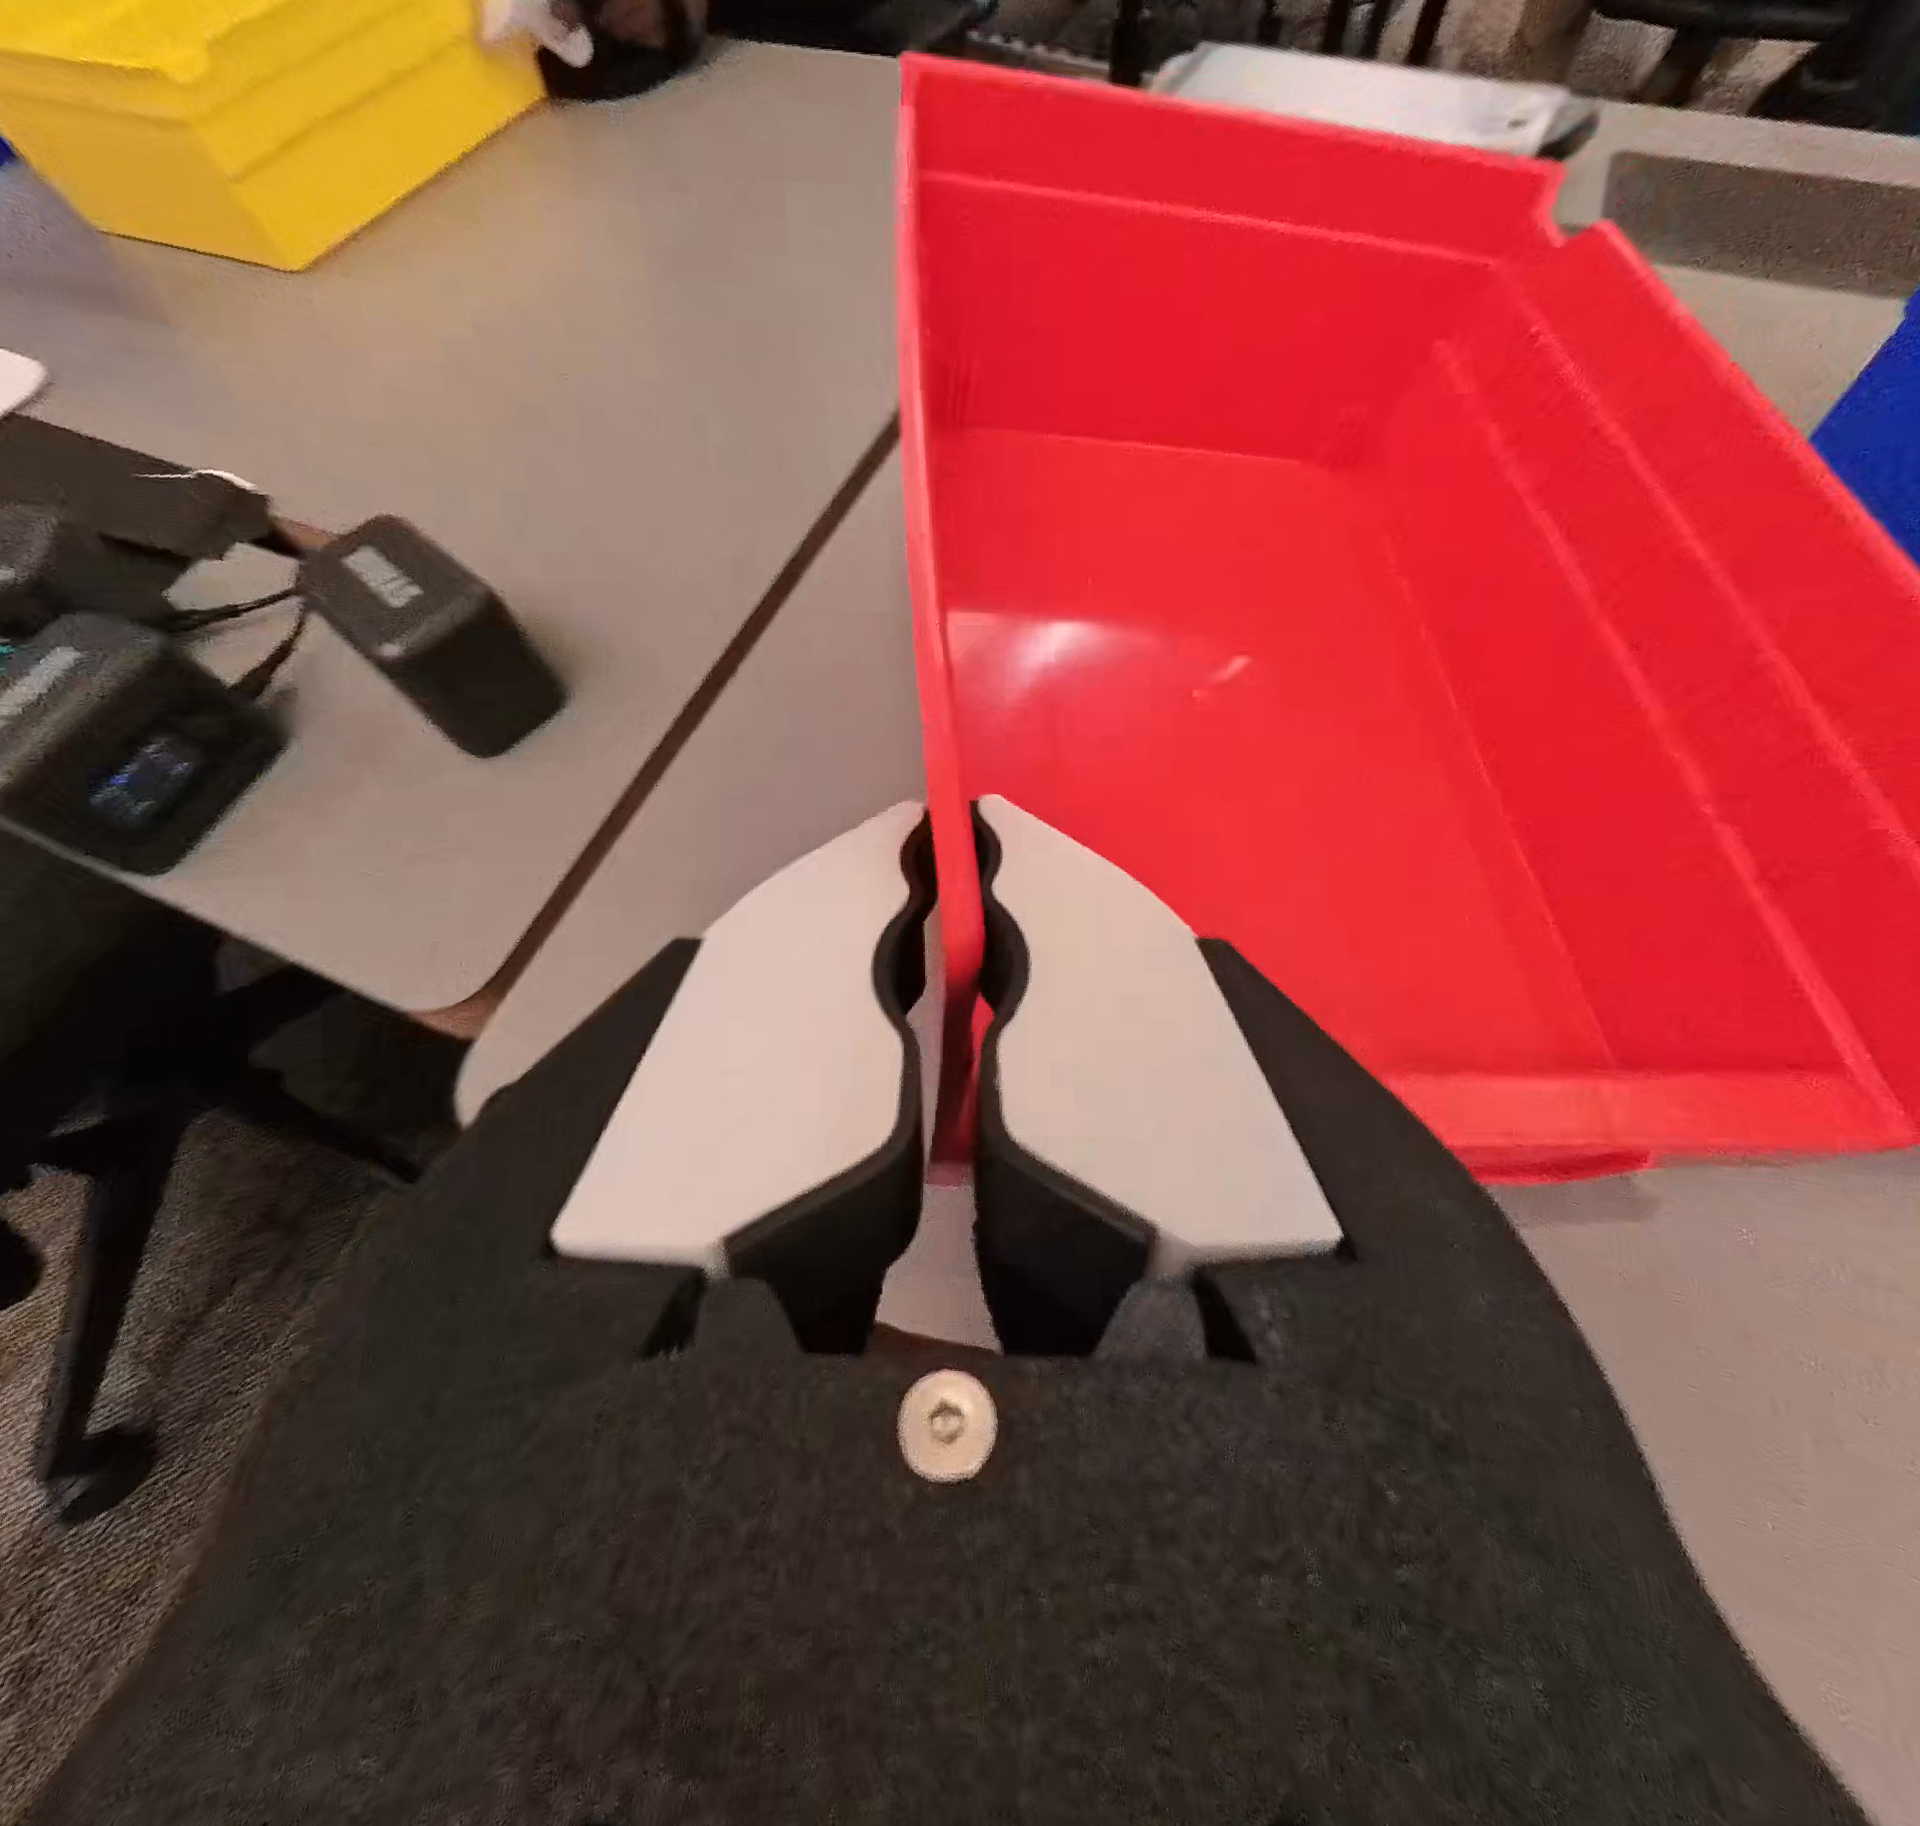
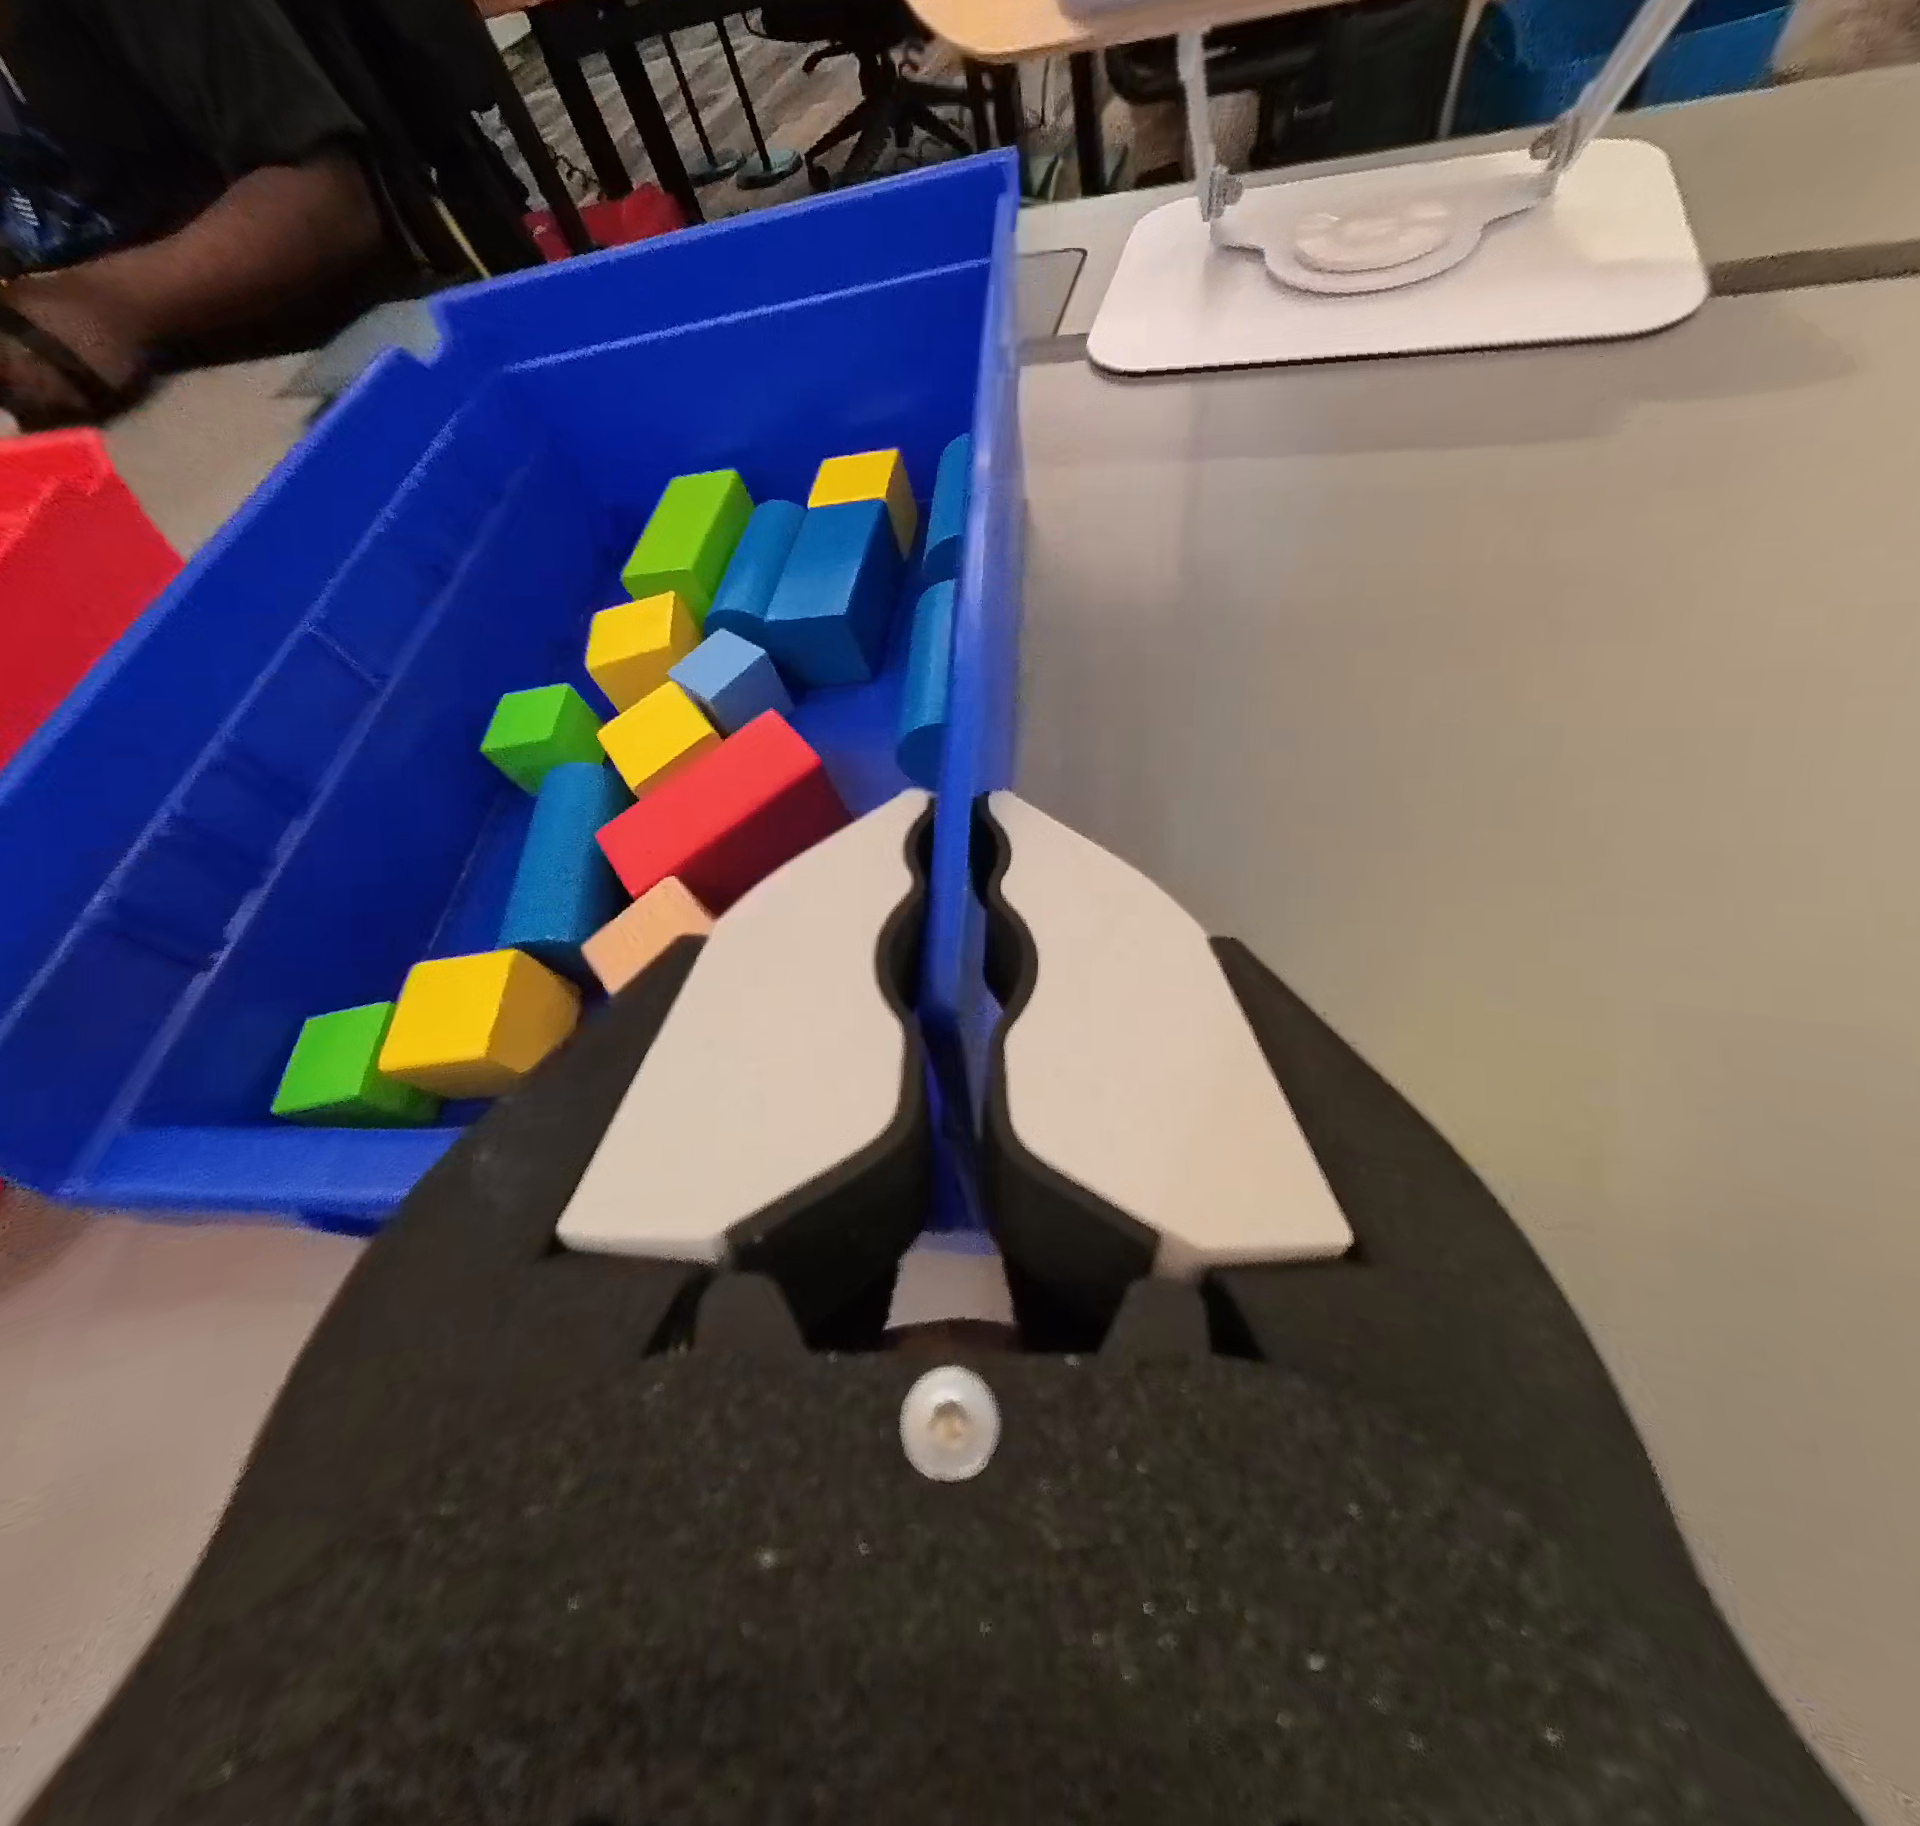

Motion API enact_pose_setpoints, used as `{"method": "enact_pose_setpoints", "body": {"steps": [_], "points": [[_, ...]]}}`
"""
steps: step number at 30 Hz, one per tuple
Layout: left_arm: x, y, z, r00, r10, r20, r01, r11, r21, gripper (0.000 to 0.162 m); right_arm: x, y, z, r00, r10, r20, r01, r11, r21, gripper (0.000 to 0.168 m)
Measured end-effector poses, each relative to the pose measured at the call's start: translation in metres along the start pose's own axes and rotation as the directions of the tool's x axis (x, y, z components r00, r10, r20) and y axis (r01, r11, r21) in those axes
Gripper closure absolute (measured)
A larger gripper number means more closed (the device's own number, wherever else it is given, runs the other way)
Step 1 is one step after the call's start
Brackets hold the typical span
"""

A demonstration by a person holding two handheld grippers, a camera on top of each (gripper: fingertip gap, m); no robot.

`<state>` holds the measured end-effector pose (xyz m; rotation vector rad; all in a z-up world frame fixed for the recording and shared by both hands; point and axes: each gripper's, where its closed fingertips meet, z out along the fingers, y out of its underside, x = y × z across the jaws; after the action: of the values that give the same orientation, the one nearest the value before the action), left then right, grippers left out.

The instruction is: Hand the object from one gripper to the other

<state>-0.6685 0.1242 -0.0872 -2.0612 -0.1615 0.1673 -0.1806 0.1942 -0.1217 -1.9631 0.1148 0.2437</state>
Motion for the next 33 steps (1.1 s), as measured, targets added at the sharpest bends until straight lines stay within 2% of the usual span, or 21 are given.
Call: {"method": "enact_pose_setpoints", "body": {"steps": [3,5,11,16,18,20,23,26,29,31,33], "points": [[-0.022,0.0,-0.022,0.996,0.003,0.094,-0.005,1.0,0.029,0.159,-0.024,0.0,0.012,0.991,0.13,-0.011,-0.129,0.99,0.059,0.163],[-0.029,0.001,-0.03,0.993,0.0,0.12,-0.004,0.999,0.034,0.159,-0.039,0.0,0.022,0.987,0.156,-0.027,-0.153,0.984,0.091,0.163],[-0.046,-0.009,-0.057,0.986,-0.052,0.157,0.035,0.993,0.109,0.158,-0.107,0.012,0.034,0.993,0.11,-0.042,-0.105,0.988,0.113,0.159],[-0.051,-0.014,-0.072,0.98,-0.049,0.191,0.026,0.992,0.119,0.158,-0.123,0.011,0.044,0.987,0.157,-0.027,-0.154,0.983,0.096,0.159],[-0.05,-0.017,-0.077,0.978,-0.052,0.2,0.027,0.991,0.128,0.158,-0.133,0.014,0.043,0.995,0.098,0.012,-0.099,0.994,0.053,0.155],[-0.05,-0.025,-0.085,0.975,-0.043,0.218,0.011,0.989,0.147,0.158,-0.132,0.007,0.027,0.998,0.047,0.037,-0.05,0.996,0.069,0.142],[-0.051,-0.047,-0.11,0.965,-0.039,0.258,-0.02,0.975,0.221,0.158,-0.133,-0.03,-0.023,0.993,-0.055,0.103,0.03,0.972,0.234,0.142],[-0.047,-0.074,-0.14,0.961,-0.083,0.263,-0.005,0.948,0.319,0.158,-0.18,-0.037,-0.071,0.922,-0.11,0.37,0.022,0.972,0.234,0.138],[-0.025,-0.101,-0.164,0.969,-0.141,0.203,0.046,0.91,0.412,0.157,-0.242,-0.02,-0.109,0.783,-0.045,0.621,-0.027,0.994,0.107,0.126],[0.003,-0.115,-0.174,0.977,-0.165,0.135,0.087,0.886,0.455,0.157,-0.265,-0.022,-0.125,0.743,-0.064,0.667,-0.026,0.992,0.124,0.12],[0.041,-0.124,-0.177,0.984,-0.171,0.045,0.129,0.87,0.476,0.157,-0.269,-0.031,-0.132,0.756,-0.1,0.647,-0.018,0.985,0.173,0.119]]}}
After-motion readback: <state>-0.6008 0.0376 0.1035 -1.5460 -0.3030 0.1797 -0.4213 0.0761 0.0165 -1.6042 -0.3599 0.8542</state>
